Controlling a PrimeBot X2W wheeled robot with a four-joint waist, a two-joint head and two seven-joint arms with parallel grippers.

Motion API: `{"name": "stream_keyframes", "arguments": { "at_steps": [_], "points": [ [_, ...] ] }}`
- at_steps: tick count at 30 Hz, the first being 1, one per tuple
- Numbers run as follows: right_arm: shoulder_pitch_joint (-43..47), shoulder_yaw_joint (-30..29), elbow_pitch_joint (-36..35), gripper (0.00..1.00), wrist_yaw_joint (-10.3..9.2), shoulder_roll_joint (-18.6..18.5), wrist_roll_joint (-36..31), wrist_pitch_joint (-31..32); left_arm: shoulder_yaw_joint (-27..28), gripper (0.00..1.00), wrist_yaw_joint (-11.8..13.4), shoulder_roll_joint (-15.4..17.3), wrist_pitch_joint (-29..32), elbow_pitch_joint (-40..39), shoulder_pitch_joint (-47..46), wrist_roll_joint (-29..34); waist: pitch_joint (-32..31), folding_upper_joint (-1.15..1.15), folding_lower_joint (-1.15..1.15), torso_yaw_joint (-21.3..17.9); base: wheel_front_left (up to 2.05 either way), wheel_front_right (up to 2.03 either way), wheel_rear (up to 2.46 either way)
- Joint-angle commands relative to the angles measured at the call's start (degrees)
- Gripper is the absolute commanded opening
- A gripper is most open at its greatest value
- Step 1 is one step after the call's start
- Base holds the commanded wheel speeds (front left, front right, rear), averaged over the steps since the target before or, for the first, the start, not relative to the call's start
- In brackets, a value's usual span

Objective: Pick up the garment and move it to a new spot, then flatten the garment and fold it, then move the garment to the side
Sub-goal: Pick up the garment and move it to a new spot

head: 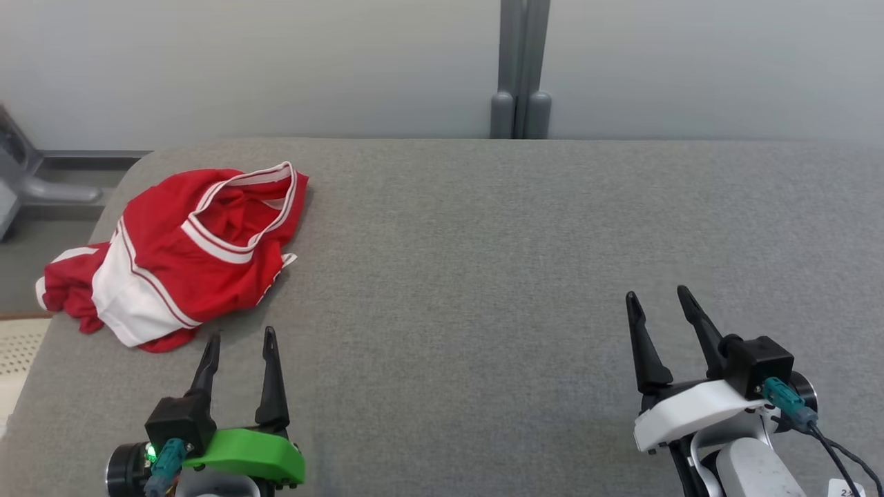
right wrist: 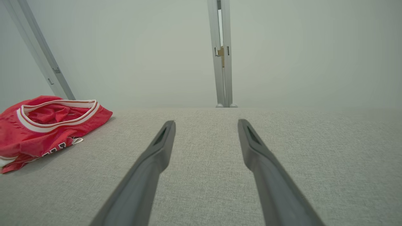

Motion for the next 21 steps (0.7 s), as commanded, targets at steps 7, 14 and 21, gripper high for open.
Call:
{"name": "stream_keyframes", "arguments": {
  "at_steps": [7,14,21],
  "points": [
    [0.84,0.63,-0.51,1.00,0.00,-0.18,0.21,-0.19,0.56,1.00,0.42,0.61,-0.04,0.31,0.86,1.38,-0.12,0.00,0.00,9.85,0.00,0.00,0.00],
    [0.97,1.67,-0.32,1.00,0.00,-0.18,0.67,-0.19,1.40,1.00,0.87,0.96,-0.04,0.29,1.22,1.44,-0.12,0.00,0.00,16.41,0.00,0.00,0.00],
    [0.78,2.33,0.75,1.00,0.00,-0.20,0.00,-0.20,1.81,1.00,1.59,0.92,-0.04,-0.46,1.62,1.70,-0.17,0.00,0.00,21.27,0.00,0.00,0.00]
  ]
}}
